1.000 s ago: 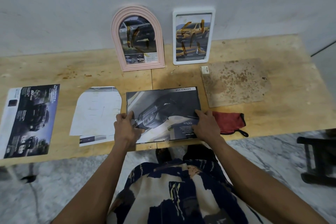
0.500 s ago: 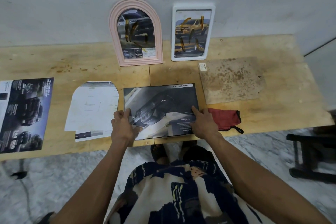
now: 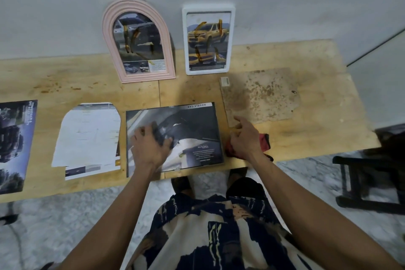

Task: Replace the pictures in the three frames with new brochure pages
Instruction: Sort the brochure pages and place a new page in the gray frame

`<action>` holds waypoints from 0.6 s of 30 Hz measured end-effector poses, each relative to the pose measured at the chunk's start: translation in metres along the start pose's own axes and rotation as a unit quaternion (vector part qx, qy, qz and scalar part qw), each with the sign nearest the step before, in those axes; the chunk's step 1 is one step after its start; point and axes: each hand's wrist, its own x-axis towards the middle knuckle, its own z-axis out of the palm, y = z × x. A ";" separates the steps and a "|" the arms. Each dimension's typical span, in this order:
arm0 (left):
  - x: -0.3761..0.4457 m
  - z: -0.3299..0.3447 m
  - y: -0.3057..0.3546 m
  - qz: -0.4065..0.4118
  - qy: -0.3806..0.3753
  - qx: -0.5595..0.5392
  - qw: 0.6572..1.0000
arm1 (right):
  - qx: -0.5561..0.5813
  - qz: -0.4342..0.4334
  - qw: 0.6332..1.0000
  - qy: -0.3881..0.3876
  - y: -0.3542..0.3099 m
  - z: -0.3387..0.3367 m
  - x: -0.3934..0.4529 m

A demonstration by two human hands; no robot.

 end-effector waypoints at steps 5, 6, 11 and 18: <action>0.007 0.036 0.093 0.039 -0.034 -0.046 0.998 | 0.001 0.020 1.000 0.007 0.031 -0.051 0.034; 0.008 0.043 0.113 0.046 -0.047 -0.051 0.997 | -0.005 0.027 1.000 0.004 0.039 -0.064 0.042; 0.009 0.075 0.199 0.013 -0.104 -0.115 0.988 | -0.021 0.073 0.997 0.016 0.076 -0.123 0.088; 0.013 0.109 0.260 -0.049 -0.116 -0.064 0.990 | -0.076 0.121 0.989 -0.022 0.123 -0.165 0.149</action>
